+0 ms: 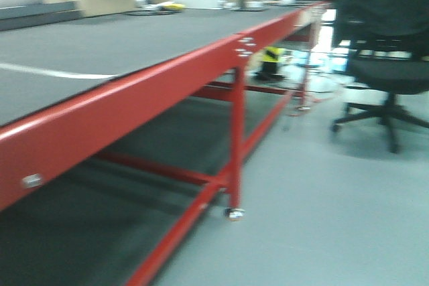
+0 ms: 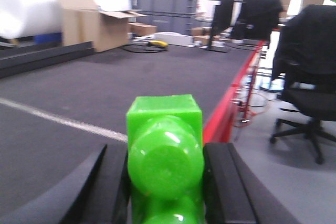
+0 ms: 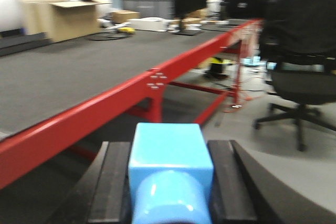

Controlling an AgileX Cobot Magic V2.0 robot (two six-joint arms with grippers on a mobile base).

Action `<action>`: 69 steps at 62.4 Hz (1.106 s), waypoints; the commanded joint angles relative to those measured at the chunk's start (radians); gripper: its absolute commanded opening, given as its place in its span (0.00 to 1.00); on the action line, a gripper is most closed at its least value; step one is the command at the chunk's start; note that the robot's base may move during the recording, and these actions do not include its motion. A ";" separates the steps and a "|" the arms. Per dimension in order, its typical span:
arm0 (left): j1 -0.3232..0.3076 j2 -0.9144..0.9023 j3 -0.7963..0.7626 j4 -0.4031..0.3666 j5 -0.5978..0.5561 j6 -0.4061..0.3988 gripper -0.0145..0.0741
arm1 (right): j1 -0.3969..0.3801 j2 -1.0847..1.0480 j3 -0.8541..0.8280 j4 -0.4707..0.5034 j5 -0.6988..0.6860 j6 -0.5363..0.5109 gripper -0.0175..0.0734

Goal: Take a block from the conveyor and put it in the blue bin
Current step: 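Drive the base away from the conveyor to the shelf of blue bins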

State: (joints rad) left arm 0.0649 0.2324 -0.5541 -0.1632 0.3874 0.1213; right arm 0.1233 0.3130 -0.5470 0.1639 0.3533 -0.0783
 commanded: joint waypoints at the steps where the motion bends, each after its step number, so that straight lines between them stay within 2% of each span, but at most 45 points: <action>1: -0.006 -0.003 0.002 0.000 -0.019 -0.003 0.04 | 0.000 -0.005 0.001 -0.008 -0.024 -0.002 0.01; 69: -0.006 -0.003 0.002 0.000 -0.019 -0.003 0.04 | 0.000 -0.005 0.001 -0.008 -0.024 -0.002 0.01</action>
State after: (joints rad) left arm 0.0649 0.2324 -0.5541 -0.1632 0.3874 0.1213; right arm 0.1233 0.3130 -0.5470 0.1639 0.3533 -0.0783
